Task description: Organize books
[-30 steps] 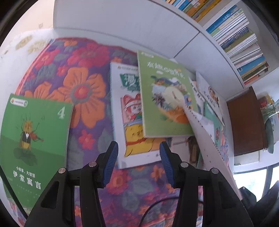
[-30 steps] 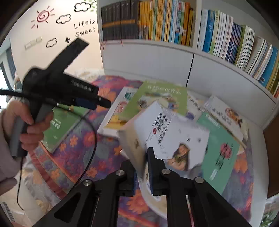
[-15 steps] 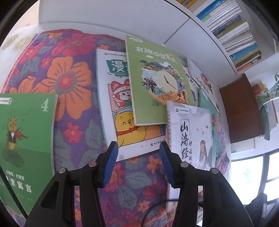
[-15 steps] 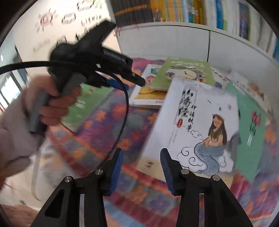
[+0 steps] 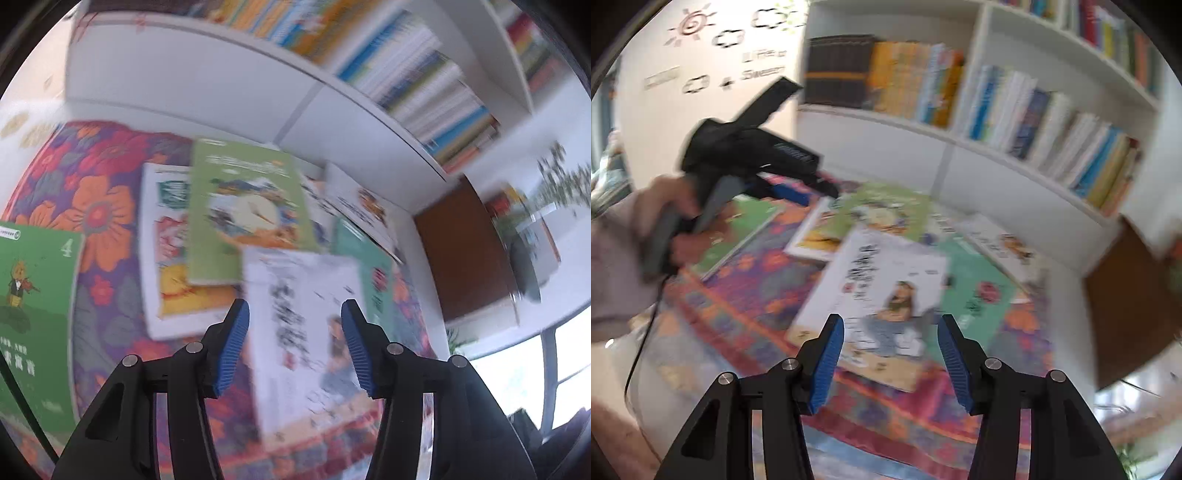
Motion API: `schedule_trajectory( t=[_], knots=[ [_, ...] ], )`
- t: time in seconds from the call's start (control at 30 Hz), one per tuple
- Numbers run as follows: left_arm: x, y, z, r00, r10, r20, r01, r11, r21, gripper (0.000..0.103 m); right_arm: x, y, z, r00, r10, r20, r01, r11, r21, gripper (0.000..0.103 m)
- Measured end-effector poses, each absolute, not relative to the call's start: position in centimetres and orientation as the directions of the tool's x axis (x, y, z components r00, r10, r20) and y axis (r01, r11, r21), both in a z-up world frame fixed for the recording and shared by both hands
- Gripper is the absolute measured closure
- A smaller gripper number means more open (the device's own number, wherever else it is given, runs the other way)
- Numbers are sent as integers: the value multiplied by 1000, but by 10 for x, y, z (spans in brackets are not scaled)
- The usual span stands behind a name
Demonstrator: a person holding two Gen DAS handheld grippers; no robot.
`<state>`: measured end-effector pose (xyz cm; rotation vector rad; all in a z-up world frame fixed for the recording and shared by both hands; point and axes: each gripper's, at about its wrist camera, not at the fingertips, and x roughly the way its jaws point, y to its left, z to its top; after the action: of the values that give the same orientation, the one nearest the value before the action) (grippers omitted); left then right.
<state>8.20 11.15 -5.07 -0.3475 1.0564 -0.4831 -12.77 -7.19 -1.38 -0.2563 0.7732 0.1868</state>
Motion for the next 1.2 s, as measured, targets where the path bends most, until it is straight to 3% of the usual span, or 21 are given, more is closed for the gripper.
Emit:
schedule_trajectory(
  t=[0.23, 0.33, 0.47, 0.57, 0.77, 1.07, 1.2],
  knots=[
    [-3, 64, -64, 354, -559, -750, 181, 828, -531, 53, -127, -118, -21, 713, 71, -698, 4, 994, 105, 45],
    [-32, 52, -82, 327, -547, -771, 104, 832, -546, 53, -131, -120, -32, 697, 3, -717, 89, 992, 90, 42],
    [-53, 55, -104, 311, -543, -780, -30, 814, -579, 53, -148, -127, -46, 713, 31, -701, 131, 976, 176, 33],
    [-64, 61, -119, 315, -564, -763, -132, 770, -624, 53, -154, -139, -66, 685, 77, -724, 238, 916, 323, 28],
    [-74, 55, -120, 326, -533, -781, -118, 797, -593, 52, -163, -152, -104, 679, 217, -702, 385, 709, 591, 29],
    [-63, 75, -117, 359, -481, -800, -112, 828, -549, 50, -151, -132, -101, 666, 222, -712, 330, 769, 548, 26],
    [-43, 83, -114, 340, -475, -812, -35, 856, -515, 50, -136, -131, -106, 627, 278, -728, 282, 790, 544, 25]
  ],
)
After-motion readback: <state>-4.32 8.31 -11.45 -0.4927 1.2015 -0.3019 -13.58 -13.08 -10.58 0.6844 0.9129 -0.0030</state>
